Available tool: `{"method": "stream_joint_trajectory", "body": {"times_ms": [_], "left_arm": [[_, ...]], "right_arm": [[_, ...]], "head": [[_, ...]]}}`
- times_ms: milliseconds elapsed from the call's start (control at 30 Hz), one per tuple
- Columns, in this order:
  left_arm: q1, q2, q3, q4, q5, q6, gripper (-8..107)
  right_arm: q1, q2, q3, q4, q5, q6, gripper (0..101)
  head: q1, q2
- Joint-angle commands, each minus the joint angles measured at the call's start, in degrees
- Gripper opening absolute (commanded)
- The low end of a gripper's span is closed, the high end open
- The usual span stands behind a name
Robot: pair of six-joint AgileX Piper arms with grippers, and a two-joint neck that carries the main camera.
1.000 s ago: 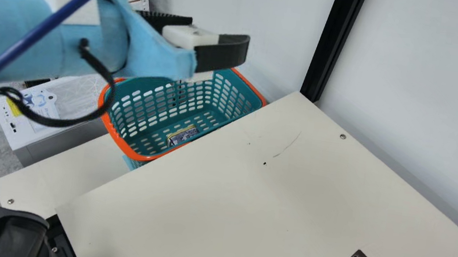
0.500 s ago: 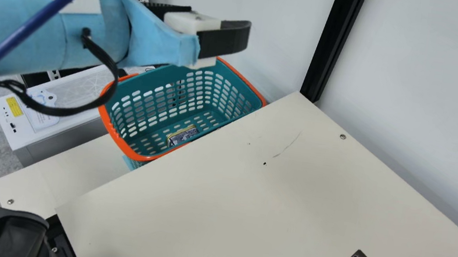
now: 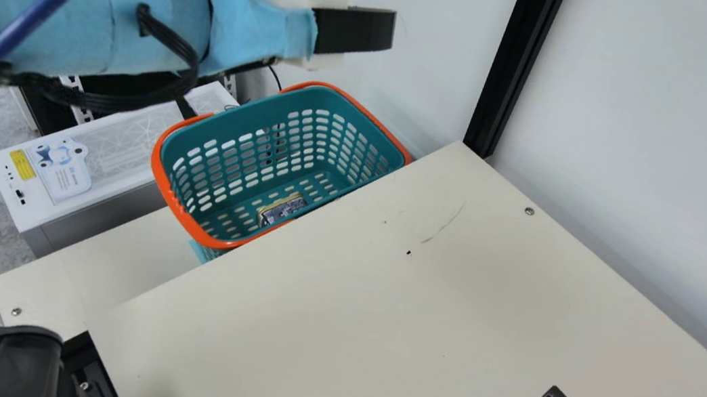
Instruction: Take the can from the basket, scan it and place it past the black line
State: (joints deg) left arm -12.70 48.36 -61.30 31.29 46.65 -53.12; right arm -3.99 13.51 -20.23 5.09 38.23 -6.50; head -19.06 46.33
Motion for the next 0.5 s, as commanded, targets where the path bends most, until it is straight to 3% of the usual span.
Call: {"method": "stream_joint_trajectory", "body": {"times_ms": [0,300,333,467], "left_arm": [[5.78,0.38,0.21,-5.26,-3.02,2.52,90],[22.09,3.63,1.79,-21.9,-10.87,14.68,90],[16.76,3.11,1.59,-16.07,-9.73,11.2,90],[21.7,3.66,1.74,-21.11,-10.74,14.53,90]], "right_arm": [[0.0,0.0,0.0,0.0,0.0,0.0,101],[0.0,0.0,0.0,0.0,0.0,0.0,101],[0.0,0.0,0.0,0.0,0.0,0.0,101],[0.0,0.0,0.0,0.0,0.0,0.0,101]], "head": [[-3.69,1.76],[-3.69,1.76],[-3.69,1.76],[-3.69,1.76]]}}
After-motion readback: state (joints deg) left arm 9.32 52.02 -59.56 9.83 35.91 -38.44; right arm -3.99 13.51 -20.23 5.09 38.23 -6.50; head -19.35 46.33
